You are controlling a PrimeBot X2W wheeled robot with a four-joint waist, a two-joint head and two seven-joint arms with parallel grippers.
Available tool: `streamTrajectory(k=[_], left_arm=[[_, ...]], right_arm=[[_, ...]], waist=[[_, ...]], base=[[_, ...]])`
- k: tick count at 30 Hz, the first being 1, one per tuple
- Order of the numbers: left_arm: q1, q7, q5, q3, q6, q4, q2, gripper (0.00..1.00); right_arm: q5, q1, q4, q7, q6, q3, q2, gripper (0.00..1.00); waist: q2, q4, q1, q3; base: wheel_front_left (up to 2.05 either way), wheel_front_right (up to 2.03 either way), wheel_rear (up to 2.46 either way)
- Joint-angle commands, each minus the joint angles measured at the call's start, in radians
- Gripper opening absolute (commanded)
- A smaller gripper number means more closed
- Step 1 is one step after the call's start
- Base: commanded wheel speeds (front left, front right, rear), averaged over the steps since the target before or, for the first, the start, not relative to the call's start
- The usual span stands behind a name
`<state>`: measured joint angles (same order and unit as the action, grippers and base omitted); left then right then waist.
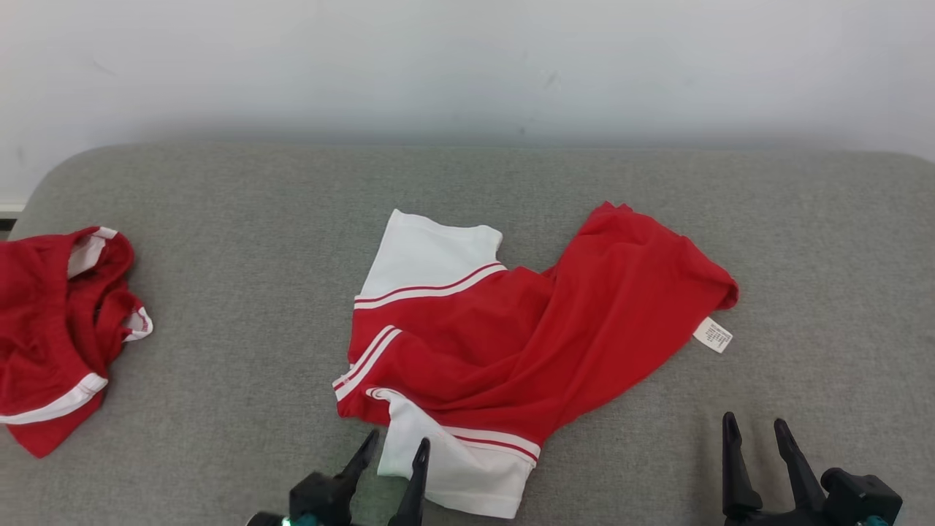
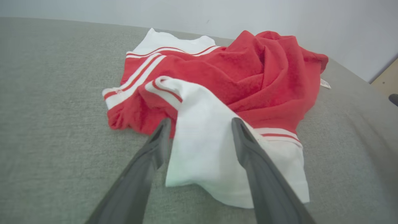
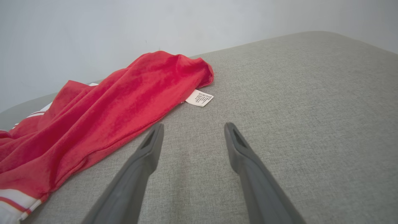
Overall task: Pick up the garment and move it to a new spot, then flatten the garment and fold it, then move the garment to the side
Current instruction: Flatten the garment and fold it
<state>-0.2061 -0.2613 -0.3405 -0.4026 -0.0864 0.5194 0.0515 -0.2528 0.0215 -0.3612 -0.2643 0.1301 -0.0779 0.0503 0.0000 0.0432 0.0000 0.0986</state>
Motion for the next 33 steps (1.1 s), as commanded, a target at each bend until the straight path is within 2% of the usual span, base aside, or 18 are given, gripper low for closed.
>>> streamTrajectory(k=[1,9,18,19,20,21,22,27,33], left_arm=[[0.034,-0.003,0.010,0.014,0.006,-0.020,0.000,1.00],[0.105,-0.003,0.034,0.051,-0.004,-0.017,0.002,1.00],[0.059,-0.003,0.054,0.069,-0.025,0.048,0.003,1.00],[0.054,-0.003,0.050,0.069,-0.026,0.063,0.002,0.94],[0.051,-0.003,0.049,0.068,-0.029,0.074,0.002,0.30],[0.046,-0.002,0.050,0.066,-0.032,0.087,0.001,0.12],[0.040,-0.002,0.053,0.064,-0.034,0.097,0.001,0.00],[0.034,-0.002,0.043,0.060,-0.039,0.101,0.000,0.00],[0.102,-0.002,0.032,0.075,-0.042,0.021,0.000,0.00]], right_arm=[[-0.004,-0.004,0.006,-0.002,0.001,0.001,0.000,1.00],[0.004,-0.008,0.002,-0.002,0.001,0.007,0.000,1.00],[0.007,-0.010,-0.005,-0.002,0.001,0.004,0.004,1.00],[0.007,-0.010,-0.007,-0.002,0.001,0.003,0.005,1.00],[0.008,-0.011,-0.009,-0.002,0.001,0.003,0.005,1.00],[0.009,-0.013,-0.011,-0.002,0.001,0.002,0.006,1.00],[0.010,-0.015,-0.014,-0.002,0.001,0.003,0.007,1.00],[0.010,-0.023,-0.016,-0.002,0.001,-0.007,0.008,1.00],[0.006,-0.038,-0.016,-0.002,0.001,-0.027,0.006,1.00]], waist=[[0.0000,0.015,0.0000,-0.004],[0.0000,0.010,0.0000,-0.004],[0.0000,-0.013,0.0000,-0.004],[0.0000,-0.013,0.0000,-0.005],[0.0000,-0.012,0.0000,-0.006],[0.0000,-0.011,0.0000,-0.009],[0.0000,-0.010,0.0000,-0.012],[0.0000,0.003,0.0000,-0.023],[0.0000,0.047,0.0000,-0.039]], base=[[0.00,0.00,0.00],[0.00,0.00,0.00],[0.00,0.00,0.00],[0.00,0.00,0.00],[0.00,0.00,0.00],[0.00,0.00,0.00],[0.00,0.00,0.00],[0.00,0.00,0.00],[0.00,0.00,0.00]])
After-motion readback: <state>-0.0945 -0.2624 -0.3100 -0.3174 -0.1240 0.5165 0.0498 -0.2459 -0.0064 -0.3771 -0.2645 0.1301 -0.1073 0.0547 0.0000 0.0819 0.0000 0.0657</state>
